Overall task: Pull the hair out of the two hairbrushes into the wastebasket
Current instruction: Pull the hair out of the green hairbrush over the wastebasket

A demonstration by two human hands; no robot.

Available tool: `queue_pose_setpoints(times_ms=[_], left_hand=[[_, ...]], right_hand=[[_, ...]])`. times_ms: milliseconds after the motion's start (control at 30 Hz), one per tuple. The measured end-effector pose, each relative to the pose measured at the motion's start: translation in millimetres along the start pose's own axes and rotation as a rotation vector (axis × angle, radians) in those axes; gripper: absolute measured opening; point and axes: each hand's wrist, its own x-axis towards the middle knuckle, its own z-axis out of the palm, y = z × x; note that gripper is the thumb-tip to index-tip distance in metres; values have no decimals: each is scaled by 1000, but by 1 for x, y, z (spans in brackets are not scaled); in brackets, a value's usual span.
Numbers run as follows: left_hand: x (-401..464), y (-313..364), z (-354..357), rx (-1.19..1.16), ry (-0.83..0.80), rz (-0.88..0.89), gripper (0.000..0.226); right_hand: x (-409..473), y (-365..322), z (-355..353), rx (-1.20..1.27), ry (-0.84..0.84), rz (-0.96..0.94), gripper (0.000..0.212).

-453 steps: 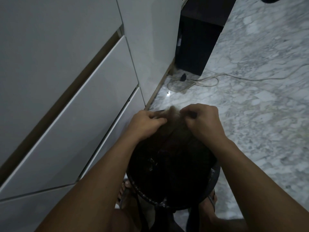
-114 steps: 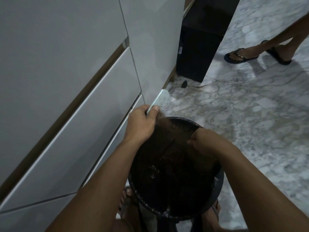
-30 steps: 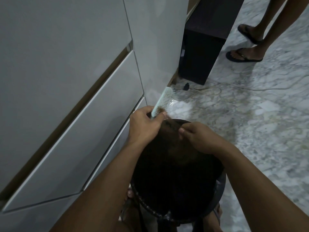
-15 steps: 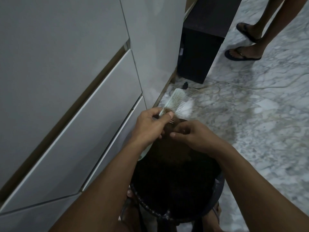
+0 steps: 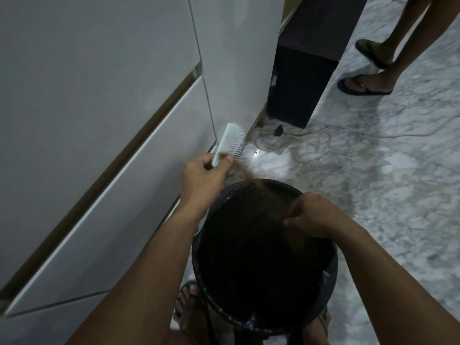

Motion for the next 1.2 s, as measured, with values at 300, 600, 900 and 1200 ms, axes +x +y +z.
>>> queue_pose_setpoints(times_ms=[300, 600, 900, 1200], left_hand=[[-15, -1, 12, 161, -256, 2, 18], [-22, 6, 18, 205, -310, -36, 35], [-18, 3, 17, 180, -211, -16, 32], [-21, 4, 29, 125, -355, -177, 32]], right_hand=[[2, -18, -2, 370, 75, -122, 56], [-1, -25, 1, 440, 222, -236, 16], [-6, -18, -8, 232, -51, -219, 19], [-6, -23, -6, 514, 335, -238, 33]])
